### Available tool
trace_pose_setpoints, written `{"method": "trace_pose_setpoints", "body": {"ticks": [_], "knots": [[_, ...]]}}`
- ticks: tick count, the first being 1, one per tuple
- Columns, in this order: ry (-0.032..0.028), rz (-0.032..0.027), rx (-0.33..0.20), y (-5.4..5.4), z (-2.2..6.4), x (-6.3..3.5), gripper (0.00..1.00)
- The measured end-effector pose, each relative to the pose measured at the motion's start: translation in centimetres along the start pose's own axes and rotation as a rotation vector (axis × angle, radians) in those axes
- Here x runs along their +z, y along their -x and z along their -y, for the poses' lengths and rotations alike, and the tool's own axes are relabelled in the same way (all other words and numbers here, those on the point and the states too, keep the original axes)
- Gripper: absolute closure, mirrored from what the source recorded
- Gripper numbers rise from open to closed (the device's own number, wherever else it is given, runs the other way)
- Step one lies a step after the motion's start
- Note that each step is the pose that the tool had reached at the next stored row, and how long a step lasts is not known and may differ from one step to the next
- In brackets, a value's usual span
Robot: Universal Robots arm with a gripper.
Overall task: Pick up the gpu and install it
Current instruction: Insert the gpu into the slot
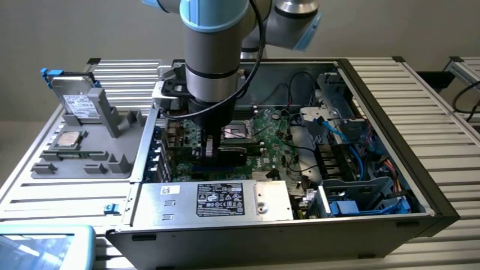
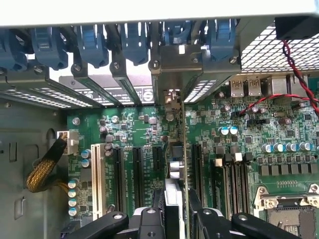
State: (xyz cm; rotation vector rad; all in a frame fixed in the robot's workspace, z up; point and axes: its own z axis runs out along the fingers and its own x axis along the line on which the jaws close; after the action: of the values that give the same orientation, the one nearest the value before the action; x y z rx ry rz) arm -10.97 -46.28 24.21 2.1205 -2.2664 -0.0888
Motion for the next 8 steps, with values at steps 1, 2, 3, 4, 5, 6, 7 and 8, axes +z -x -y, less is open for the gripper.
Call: {"method": "trace_pose_setpoints", "body": {"ticks": [1, 2, 3, 4, 5, 6, 7, 8], "knots": [[0.0000, -0.0008, 0.000, 0.00, 0.00, 0.01, 0.70], [-0.0001, -0.0012, 0.000, 0.00, -0.01, 0.01, 0.70], [-0.0001, -0.0014, 0.000, 0.00, 0.00, 0.02, 0.70], [-0.0002, -0.0014, 0.000, 0.02, -0.01, 0.04, 0.70], [-0.0003, -0.0016, 0.000, 0.07, -0.02, 0.06, 0.70], [-0.0004, -0.0027, 0.000, 0.11, -0.03, 0.07, 0.70], [-0.0005, -0.0050, 0.000, 0.16, -0.04, 0.07, 0.70], [-0.0007, -0.0079, 0.000, 0.19, -0.05, 0.07, 0.70]]}}
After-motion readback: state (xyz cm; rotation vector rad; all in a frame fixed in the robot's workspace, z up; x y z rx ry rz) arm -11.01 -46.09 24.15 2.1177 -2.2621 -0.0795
